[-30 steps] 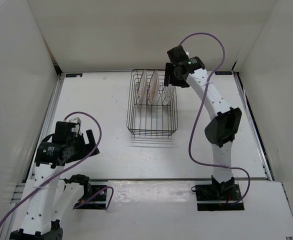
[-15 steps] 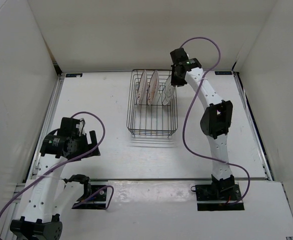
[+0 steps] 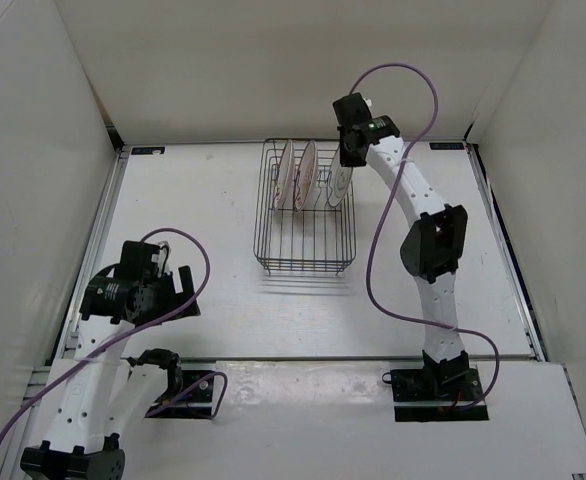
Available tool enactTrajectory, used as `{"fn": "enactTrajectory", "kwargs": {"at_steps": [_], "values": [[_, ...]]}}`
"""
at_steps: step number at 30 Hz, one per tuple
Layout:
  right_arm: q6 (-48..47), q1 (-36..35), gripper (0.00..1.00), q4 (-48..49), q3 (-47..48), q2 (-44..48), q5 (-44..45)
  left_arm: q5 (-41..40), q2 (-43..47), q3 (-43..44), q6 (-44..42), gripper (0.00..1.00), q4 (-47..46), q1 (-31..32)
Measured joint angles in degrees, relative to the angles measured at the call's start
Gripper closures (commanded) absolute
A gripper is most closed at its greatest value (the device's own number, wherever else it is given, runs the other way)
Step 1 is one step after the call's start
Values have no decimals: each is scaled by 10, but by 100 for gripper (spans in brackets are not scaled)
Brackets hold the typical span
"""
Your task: Unload the plates from the dish rack
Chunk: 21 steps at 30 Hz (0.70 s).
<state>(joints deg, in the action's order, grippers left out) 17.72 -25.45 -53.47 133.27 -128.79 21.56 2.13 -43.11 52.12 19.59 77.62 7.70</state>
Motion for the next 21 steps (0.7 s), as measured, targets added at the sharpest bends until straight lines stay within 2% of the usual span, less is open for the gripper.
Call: {"fn": "enactTrajectory", "kwargs": {"at_steps": [5, 12, 14, 16, 21], "values": [[-38, -10, 100, 3, -3, 47, 33, 1, 2, -2, 2, 0, 0, 0], [-66, -36, 100, 31, -53, 176, 84, 3, 2, -12, 8, 0, 0, 0], [-41, -33, 100, 31, -110, 236, 97, 3, 3, -12, 8, 0, 0, 0], [0, -7, 100, 40, -212, 313, 97, 3, 4, -12, 8, 0, 0, 0], [101, 143, 100, 63, -476, 459, 6, 3, 6, -12, 8, 0, 0, 1]]}}
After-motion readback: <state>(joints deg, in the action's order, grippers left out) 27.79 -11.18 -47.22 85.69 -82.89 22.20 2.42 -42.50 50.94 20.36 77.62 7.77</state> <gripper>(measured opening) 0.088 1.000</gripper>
